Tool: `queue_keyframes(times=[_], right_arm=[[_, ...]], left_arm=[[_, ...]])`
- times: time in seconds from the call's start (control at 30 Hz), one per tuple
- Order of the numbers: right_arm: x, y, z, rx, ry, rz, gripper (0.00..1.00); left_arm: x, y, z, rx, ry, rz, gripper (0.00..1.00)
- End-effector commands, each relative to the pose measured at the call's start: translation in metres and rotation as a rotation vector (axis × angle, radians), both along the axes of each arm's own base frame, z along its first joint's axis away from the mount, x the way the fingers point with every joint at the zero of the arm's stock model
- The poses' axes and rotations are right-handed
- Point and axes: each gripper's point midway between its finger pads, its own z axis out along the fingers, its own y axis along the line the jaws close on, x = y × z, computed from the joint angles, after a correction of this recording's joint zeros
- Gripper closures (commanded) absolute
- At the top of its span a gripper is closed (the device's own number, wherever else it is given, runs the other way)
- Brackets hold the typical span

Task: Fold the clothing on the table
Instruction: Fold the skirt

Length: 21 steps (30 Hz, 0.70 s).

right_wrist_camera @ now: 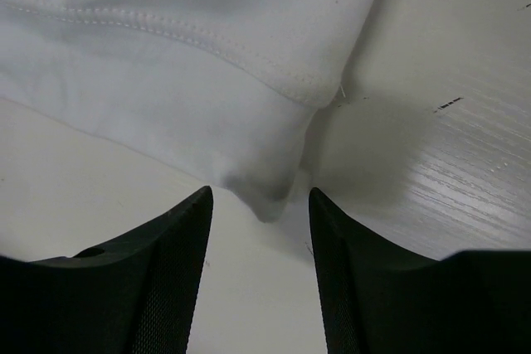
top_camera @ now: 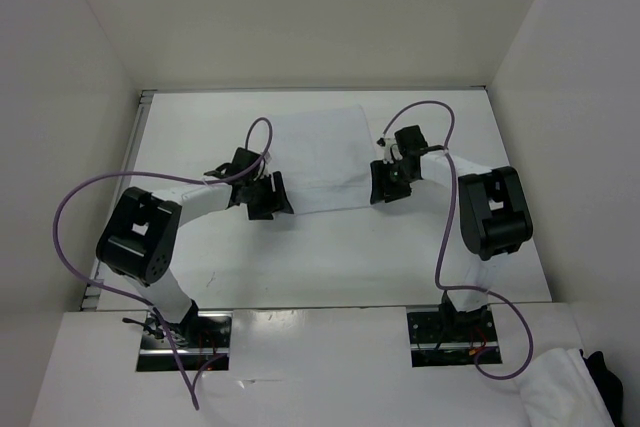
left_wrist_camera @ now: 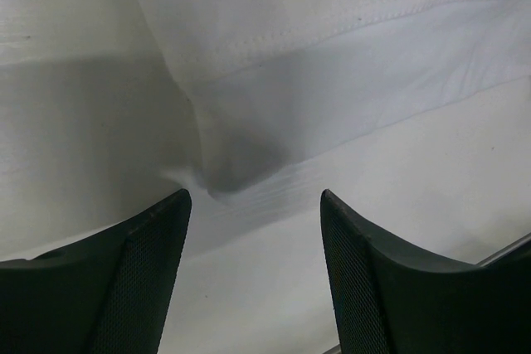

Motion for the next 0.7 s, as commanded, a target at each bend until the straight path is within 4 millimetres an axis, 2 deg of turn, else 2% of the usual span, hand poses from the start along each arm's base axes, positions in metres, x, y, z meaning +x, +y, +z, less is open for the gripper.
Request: queue_keyframes(times=[0.0, 0.1, 0.27, 0.33, 0.37, 0.43, 0.5, 0.6, 0.67], right_arm=[[-0.0035, -0.0053, -0.0194, -0.013, 0.043, -0.003, 0.44], [-0.004, -0.0038, -0.0189, -0.005, 0.045, 0.0, 0.49], [-0.003, -0.0067, -0.0199, -0.022, 0.041, -0.007, 0.56], [-0.0009, -0.0063, -0.0195, -0.02, 0.032, -0.007, 0.64], [-0.0008, -0.0063, -0.0195, -0.02, 0.032, -0.007, 0.74], [-0.0004, -0.005, -0.0195, -0.016, 0.038, 0.005, 0.84], [-0.0004, -0.005, -0.0195, -0.016, 0.038, 0.005, 0.91], [-0.0004, -0.005, -0.0195, -0.016, 0.038, 0.005, 0.93], [-0.0004, -0.005, -0.0195, -0.016, 0.038, 0.005, 0.95]], left_arm=[[0.0091, 0.005, -0.0128, 0.037, -0.013, -0.004, 0.29], [0.0113, 0.0065, -0.0166, 0.037, -0.004, -0.007, 0.32], [0.0138, 0.0055, -0.0155, 0.033, -0.015, -0.007, 0.46], [0.0146, 0.0068, -0.016, 0.04, -0.018, -0.002, 0.52], [0.0146, 0.0068, -0.016, 0.04, -0.018, -0.002, 0.53], [0.0146, 0.0084, -0.0131, 0.047, -0.023, 0.003, 0.54], [0.0146, 0.0085, -0.0131, 0.047, -0.023, 0.003, 0.54], [0.0092, 0.0118, -0.012, 0.056, -0.009, 0.015, 0.4], [0.0065, 0.0128, -0.0122, 0.056, -0.008, 0.015, 0.37]])
